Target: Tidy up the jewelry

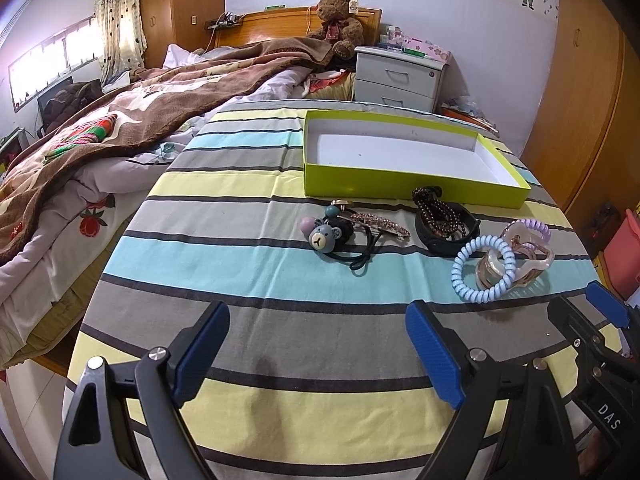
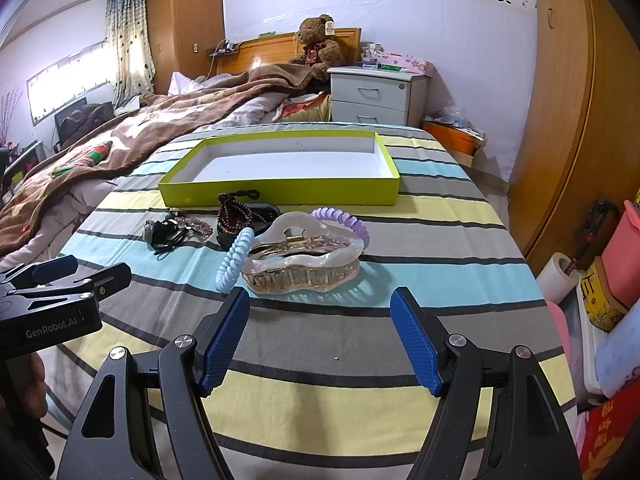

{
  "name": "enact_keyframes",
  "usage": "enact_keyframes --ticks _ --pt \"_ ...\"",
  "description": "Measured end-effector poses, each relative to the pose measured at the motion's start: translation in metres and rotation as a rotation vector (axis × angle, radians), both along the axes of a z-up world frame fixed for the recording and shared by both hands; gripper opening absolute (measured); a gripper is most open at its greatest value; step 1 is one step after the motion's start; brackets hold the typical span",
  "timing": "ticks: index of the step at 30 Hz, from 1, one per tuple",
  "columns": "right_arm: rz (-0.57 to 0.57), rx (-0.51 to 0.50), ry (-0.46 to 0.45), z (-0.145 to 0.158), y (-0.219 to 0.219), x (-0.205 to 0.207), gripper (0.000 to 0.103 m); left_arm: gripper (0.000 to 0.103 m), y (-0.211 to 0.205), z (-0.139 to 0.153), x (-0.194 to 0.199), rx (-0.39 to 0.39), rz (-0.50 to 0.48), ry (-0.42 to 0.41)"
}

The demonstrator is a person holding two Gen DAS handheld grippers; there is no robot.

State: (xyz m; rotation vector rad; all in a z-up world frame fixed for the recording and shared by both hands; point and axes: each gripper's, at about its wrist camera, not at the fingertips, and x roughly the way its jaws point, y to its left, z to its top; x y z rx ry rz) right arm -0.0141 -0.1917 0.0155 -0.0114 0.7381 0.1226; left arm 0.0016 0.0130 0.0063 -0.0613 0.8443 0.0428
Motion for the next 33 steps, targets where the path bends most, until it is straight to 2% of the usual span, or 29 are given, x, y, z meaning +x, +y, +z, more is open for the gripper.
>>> enact_keyframes --ticks 8,14,23,26,29,33 --pt "-0.002 0.0 0.0 0.001 -0.001 0.001 0.073 0.091 0.0 0.002 0.001 0.008 -0.027 0.004" --pt "-0.006 0.015 -0.002 0.001 -0.012 0.004 0.073 0.091 0.004 0.004 0.001 0.001 -0.075 -0.027" --pt "-0.021 0.085 0.006 0.0 -0.039 0.019 0.073 0.091 0.025 0.004 0.013 -0.073 -0.091 -0.027" --pt "-0.028 0.093 0.004 0.003 -0.04 0.026 0.073 0.091 0.036 0.006 0.016 -0.112 -0.062 -0.042" --pt "-0.02 0.115 0.014 0.001 -0.037 0.034 0.073 0.089 0.041 0.007 0.022 -0.107 -0.052 -0.037" --pt "0.008 0.095 -0.008 0.007 -0.034 0.045 0.073 0.087 0.045 0.008 0.026 -0.137 -0.069 -0.045"
